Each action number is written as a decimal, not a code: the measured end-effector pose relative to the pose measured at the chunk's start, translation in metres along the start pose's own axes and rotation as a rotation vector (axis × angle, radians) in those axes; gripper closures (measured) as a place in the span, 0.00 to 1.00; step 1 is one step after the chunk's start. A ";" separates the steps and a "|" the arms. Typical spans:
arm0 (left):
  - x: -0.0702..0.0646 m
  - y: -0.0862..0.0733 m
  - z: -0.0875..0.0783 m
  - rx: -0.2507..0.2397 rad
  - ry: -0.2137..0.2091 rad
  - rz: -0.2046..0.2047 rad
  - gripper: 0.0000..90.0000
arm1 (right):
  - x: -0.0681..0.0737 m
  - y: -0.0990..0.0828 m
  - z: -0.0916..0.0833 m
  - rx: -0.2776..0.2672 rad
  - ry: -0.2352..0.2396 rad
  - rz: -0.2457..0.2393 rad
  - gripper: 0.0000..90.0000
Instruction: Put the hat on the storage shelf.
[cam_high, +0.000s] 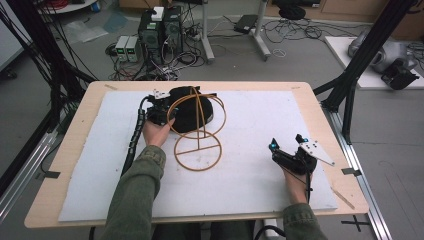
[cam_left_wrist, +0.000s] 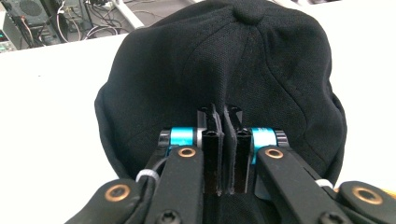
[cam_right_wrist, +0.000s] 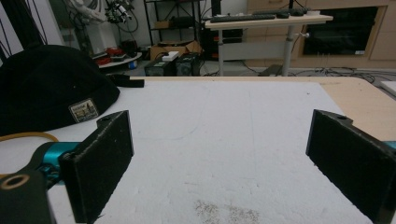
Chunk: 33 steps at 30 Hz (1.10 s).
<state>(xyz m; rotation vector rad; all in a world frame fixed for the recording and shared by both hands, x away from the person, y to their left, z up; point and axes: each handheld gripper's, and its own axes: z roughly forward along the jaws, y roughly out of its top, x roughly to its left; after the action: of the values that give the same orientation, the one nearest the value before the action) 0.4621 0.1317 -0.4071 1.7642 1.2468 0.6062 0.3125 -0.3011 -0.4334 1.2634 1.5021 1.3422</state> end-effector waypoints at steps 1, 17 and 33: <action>0.000 0.000 0.000 -0.001 0.001 -0.007 0.97 | 0.000 0.000 0.000 0.003 0.000 0.005 0.07; 0.005 0.006 -0.019 -0.034 -0.018 0.034 0.98 | -0.001 0.000 -0.001 0.000 0.002 -0.001 0.07; 0.036 0.004 -0.085 -0.202 0.049 -0.059 0.98 | -0.003 0.003 -0.003 -0.017 0.008 0.006 0.07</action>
<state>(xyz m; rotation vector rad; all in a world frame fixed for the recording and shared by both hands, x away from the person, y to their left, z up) 0.4120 0.1954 -0.3640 1.5492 1.2220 0.7191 0.3109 -0.3043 -0.4305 1.2542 1.4908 1.3628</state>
